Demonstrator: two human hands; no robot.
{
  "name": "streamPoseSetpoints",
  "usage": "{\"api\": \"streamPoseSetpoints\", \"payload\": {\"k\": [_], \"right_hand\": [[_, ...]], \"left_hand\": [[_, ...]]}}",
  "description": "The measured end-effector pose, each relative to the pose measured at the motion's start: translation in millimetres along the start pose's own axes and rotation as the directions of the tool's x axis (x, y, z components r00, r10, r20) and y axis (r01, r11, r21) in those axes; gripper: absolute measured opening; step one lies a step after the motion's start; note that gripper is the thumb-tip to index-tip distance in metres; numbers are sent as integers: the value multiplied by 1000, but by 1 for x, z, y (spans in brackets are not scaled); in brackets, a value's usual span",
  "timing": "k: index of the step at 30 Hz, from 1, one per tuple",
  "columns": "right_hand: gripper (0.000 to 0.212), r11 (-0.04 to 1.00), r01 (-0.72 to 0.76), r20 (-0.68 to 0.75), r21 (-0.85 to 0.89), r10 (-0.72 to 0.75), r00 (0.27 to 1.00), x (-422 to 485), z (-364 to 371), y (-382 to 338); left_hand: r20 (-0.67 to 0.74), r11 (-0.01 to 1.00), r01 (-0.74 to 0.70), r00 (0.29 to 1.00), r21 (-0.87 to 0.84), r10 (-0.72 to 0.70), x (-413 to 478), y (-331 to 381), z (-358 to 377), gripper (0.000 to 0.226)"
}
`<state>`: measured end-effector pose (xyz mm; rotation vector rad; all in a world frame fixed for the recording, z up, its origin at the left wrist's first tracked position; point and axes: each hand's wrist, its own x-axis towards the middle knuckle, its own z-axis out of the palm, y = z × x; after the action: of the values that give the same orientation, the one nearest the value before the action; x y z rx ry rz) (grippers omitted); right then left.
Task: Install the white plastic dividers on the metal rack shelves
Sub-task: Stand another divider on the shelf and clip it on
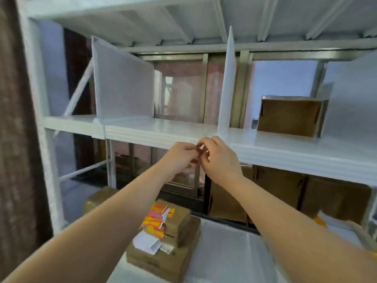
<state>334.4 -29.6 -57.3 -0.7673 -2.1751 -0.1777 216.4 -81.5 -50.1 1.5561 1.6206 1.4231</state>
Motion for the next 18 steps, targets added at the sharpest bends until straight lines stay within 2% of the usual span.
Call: {"api": "streamPoseSetpoints", "payload": {"k": [3,5,8,10,12,14,18], "right_hand": [[24,994,86,49,59,-89,995,23,36,-34],[24,987,139,69,82,-144,987,40,56,-54],[24,974,165,84,158,-180,980,67,87,-79],[26,958,181,114,221,-209,971,86,113,-98],[26,944,220,127,244,-256,958,106,136,-113],[27,937,232,108,260,-267,958,131,157,-125],[31,890,141,22,434,-167,986,197,189,-150]], "left_hand": [[-151,994,81,984,-74,-91,-4,-25,-47,16],[-289,989,93,950,-111,-122,-3,-40,-75,17],[-535,978,52,830,-202,-155,6,-62,-117,23],[-635,965,32,747,-261,-196,18,-77,-147,23],[-679,963,29,704,-268,-210,36,-90,-171,23],[-696,963,3,691,-268,-195,56,-99,-190,20],[-725,983,-51,683,-177,-95,98,-110,-231,19]]}}
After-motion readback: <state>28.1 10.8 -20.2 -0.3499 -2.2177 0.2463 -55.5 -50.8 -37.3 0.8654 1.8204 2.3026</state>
